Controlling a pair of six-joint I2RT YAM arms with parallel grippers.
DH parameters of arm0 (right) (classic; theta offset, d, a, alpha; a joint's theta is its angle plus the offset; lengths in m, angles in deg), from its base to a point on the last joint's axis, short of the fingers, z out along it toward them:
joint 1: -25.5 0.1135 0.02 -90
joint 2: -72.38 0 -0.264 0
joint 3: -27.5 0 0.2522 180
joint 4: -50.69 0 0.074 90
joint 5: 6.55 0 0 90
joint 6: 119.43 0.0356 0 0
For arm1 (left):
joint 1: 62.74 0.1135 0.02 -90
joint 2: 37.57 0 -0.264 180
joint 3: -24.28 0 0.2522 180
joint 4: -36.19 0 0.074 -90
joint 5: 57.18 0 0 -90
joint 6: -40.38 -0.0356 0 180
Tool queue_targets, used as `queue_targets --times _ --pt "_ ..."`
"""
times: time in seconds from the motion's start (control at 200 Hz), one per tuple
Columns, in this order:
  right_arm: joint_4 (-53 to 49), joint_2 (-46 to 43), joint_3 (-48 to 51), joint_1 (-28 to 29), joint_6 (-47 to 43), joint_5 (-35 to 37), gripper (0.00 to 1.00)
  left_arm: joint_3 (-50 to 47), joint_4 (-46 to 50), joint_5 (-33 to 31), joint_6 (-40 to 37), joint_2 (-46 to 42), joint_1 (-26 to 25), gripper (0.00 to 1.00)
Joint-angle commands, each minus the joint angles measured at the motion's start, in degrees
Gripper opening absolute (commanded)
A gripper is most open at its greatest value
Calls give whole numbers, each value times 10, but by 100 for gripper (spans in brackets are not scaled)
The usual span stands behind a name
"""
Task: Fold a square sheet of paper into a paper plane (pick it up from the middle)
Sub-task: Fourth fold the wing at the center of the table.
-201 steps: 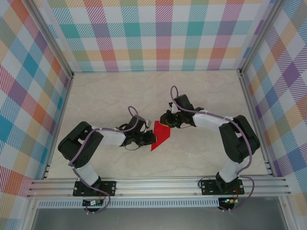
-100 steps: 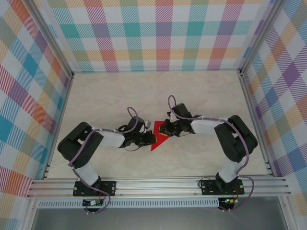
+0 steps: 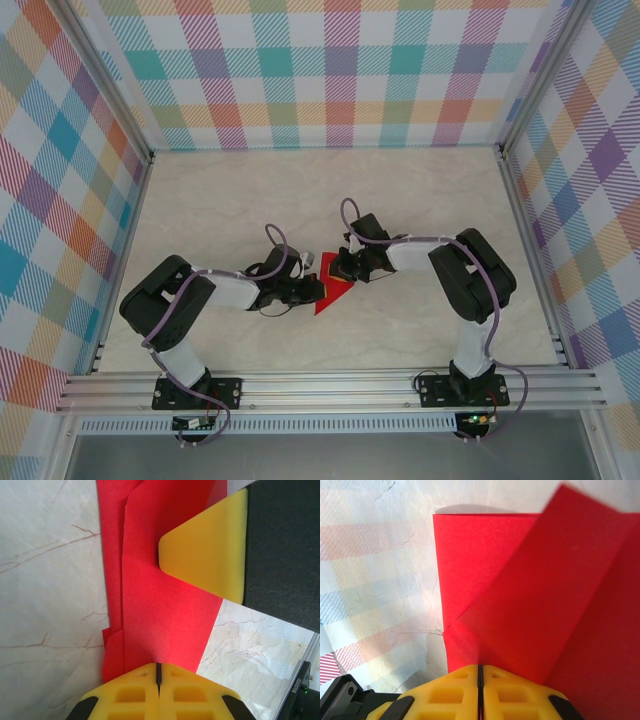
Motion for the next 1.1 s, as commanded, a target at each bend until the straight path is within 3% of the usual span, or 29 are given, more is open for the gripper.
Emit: queue_targets --times 0.0,1.095 --pt "-14 15 -22 -11 -17 25 10 -44 150 -70 -22 43 -1 2" --pt "3 68 -65 -120 -32 -32 12 -81 138 -76 -23 41 -1 2"
